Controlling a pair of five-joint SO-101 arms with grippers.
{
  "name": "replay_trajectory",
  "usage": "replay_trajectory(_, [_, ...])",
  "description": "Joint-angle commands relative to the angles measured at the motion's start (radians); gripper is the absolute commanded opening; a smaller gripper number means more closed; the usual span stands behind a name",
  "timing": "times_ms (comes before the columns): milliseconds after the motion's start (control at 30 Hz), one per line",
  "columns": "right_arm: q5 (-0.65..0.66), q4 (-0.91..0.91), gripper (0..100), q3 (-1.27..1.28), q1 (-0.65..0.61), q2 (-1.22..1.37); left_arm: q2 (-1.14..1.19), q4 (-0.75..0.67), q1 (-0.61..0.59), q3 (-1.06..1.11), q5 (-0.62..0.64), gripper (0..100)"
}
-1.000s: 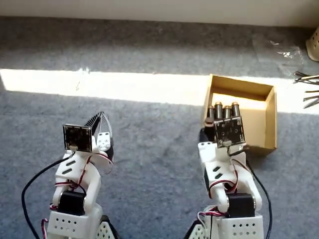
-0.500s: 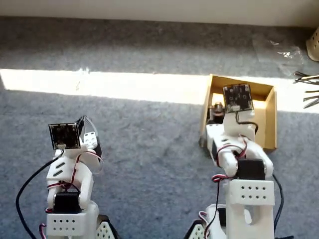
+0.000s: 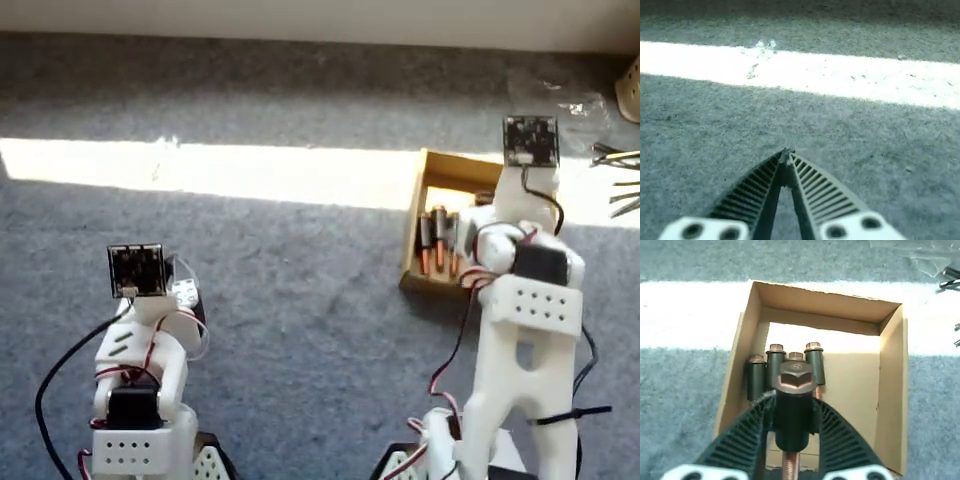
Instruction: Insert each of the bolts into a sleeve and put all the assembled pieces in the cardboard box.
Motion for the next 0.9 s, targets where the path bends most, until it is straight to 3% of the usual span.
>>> replay_trajectory(0, [0.032,-0.008,0.6,-0.150,0.042,0.108,-0.013,0.008,0.008,-0.061,-0.005,1])
replay_trajectory(500, [0.114,-0.004,0.9,-0.578,0.147,0.760,-0.013,0.006,0.007,-0.053,-0.005,1])
replay_trajectory(867, [0.115,-0.005,3.3,-0.653,0.142,0.894,-0.013,0.006,0.007,-0.053,-0.005,1])
